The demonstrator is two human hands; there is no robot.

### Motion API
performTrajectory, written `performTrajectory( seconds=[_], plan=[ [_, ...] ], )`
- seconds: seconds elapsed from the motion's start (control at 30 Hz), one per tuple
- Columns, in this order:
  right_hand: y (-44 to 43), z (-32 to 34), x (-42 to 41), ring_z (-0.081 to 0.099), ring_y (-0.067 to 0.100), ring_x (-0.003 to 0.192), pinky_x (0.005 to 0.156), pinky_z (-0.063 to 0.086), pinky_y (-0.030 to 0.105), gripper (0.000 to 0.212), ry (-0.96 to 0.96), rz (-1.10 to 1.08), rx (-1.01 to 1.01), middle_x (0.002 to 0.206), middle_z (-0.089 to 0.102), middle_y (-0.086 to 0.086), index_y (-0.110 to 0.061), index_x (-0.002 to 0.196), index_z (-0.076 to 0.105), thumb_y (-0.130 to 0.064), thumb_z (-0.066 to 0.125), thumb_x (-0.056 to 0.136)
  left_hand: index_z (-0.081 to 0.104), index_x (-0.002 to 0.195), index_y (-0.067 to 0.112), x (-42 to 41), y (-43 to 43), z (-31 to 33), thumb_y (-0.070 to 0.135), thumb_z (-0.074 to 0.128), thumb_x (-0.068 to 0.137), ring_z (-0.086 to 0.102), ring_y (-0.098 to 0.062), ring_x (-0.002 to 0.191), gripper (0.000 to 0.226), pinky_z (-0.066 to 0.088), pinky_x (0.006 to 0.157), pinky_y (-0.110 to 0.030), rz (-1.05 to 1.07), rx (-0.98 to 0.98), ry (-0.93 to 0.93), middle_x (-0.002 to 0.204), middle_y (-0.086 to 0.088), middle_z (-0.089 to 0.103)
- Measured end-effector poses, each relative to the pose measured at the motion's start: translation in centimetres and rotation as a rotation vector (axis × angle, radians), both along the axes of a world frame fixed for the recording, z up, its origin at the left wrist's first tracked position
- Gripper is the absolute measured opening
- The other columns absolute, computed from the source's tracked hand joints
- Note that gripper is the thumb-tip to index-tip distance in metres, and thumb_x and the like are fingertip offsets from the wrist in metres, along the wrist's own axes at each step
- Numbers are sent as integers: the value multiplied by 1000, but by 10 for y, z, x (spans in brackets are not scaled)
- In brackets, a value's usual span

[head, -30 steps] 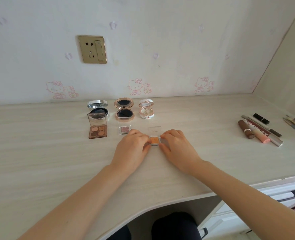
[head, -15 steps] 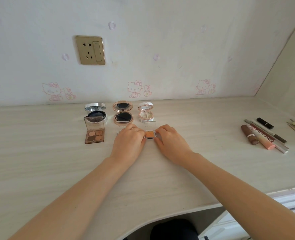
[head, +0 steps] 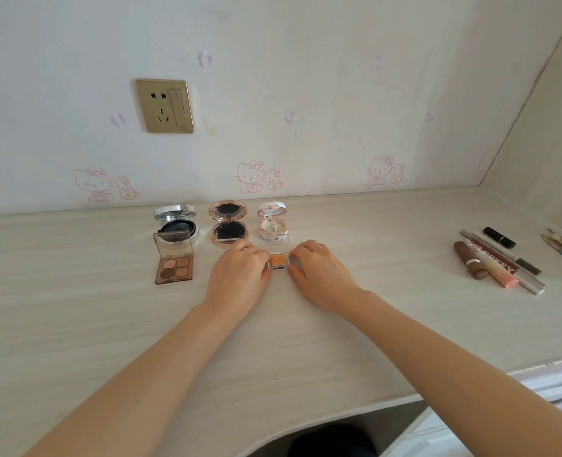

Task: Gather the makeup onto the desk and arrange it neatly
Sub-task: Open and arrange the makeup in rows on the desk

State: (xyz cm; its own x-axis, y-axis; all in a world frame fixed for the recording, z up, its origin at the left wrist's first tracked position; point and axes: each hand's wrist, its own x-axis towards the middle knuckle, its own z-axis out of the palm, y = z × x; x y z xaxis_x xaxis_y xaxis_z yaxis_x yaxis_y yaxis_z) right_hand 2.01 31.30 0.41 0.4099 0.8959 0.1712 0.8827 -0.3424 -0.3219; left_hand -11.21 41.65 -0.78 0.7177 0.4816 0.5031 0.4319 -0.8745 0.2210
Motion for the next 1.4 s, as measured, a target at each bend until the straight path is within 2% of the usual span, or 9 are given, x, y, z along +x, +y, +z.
performTrajectory(
  seconds=[0.23,0.37,0.47,0.57,0.77,1.0,1.17,1.4],
  plan=[
    [-24,1,11,33,19,134,105,36,33,39,-16,-26,0,137,48,3,-13,134,48,-27,46,97,72,98,16,0,-17,4,20,68,81,57,-17,102,18,51,70,-34,-22,25,-1,91,6,70],
    [-53,4,23,32,18,136,105,36,32,40,-42,-55,3,137,48,3,-14,135,46,-26,44,98,72,103,15,11,-35,7,22,65,85,55,-18,106,21,51,78,-35,-65,3,1,95,3,71],
    [-81,4,33,35,18,134,104,38,32,39,-48,-90,22,135,50,2,-14,134,48,-27,45,98,69,111,17,23,-53,6,24,59,90,50,-13,114,25,49,85,-32,-100,-68,-6,103,5,69],
    [-112,5,44,36,18,133,103,39,33,38,-55,-137,42,135,51,1,-15,133,50,-27,46,97,67,115,18,42,-73,3,25,54,93,47,-10,118,27,46,84,-28,-141,-118,-1,107,6,68],
    [-170,9,72,38,18,130,100,38,31,35,-92,-249,51,132,54,1,-15,130,54,-26,48,97,66,118,17,88,-114,0,21,50,93,48,-15,116,30,47,89,-35,-246,-257,-3,106,2,69],
    [-214,9,106,34,26,136,99,39,36,30,-121,-357,121,127,59,8,-7,119,62,-17,59,91,65,120,15,149,-146,4,19,51,92,47,-20,118,31,45,94,-36,-349,-262,32,115,-1,67],
    [-229,6,129,43,31,120,94,41,38,32,-142,-429,133,132,57,6,-10,121,61,-19,58,91,65,119,15,193,-158,6,18,51,92,47,-23,118,31,43,96,-38,-384,-283,70,119,-3,65],
    [-231,-1,158,53,34,98,86,42,35,23,-207,-417,207,97,68,10,-6,109,66,-11,60,88,60,126,11,250,-158,7,22,49,94,46,-25,126,36,37,103,-32,-348,-434,44,129,-8,60]
  ],
)
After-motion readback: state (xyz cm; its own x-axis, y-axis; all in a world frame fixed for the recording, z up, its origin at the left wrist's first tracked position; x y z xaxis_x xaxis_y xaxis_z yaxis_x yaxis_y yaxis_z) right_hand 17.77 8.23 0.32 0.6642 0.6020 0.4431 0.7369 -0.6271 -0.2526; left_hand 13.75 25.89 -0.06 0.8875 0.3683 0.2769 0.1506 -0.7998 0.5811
